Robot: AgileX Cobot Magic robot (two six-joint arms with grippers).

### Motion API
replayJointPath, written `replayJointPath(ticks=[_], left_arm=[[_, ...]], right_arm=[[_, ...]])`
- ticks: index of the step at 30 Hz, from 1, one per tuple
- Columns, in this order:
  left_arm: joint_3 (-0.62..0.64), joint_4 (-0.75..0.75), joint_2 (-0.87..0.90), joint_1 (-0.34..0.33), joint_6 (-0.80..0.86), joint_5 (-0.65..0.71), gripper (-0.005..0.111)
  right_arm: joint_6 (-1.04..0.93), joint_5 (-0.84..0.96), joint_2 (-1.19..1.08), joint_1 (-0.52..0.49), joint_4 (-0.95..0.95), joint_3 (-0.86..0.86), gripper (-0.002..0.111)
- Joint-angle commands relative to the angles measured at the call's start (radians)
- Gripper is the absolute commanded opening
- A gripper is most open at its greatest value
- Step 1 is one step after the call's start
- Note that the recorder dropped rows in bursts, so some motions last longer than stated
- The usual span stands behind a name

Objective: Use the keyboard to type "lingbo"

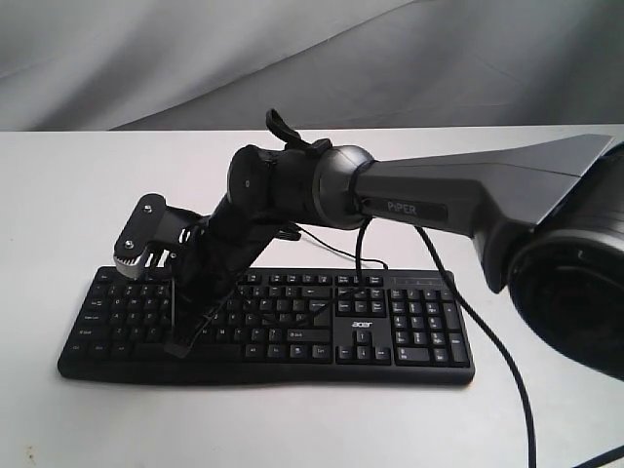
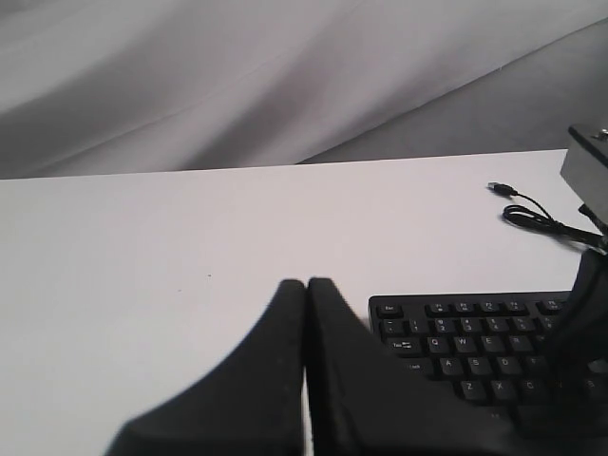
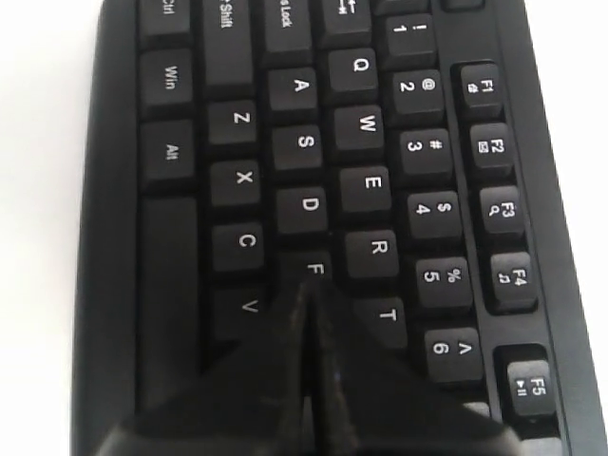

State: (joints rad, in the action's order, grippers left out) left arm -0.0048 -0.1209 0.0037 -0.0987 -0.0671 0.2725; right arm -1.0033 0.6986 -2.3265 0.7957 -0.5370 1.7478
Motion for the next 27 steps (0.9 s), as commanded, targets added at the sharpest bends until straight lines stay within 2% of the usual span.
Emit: replayJointPath(ticks=[1,14,27], left_arm=[[0.005,0.004,-0.004,-0.001,-0.002,-0.007,0.001],[0.005,0.004,-0.004,-0.001,-0.002,-0.007,0.001],[0.005,0.004,-0.004,-0.001,-0.002,-0.007,0.001]], right_arm=[[0.005,-0.006,0.002,-0.007,0.006,0.006,0.000],[0.010,-0.006,-0.005,-0.007,0.021,0.006,0.000],[0.047,0.088,0.027,-0.005,0.037,0.006,0.000]])
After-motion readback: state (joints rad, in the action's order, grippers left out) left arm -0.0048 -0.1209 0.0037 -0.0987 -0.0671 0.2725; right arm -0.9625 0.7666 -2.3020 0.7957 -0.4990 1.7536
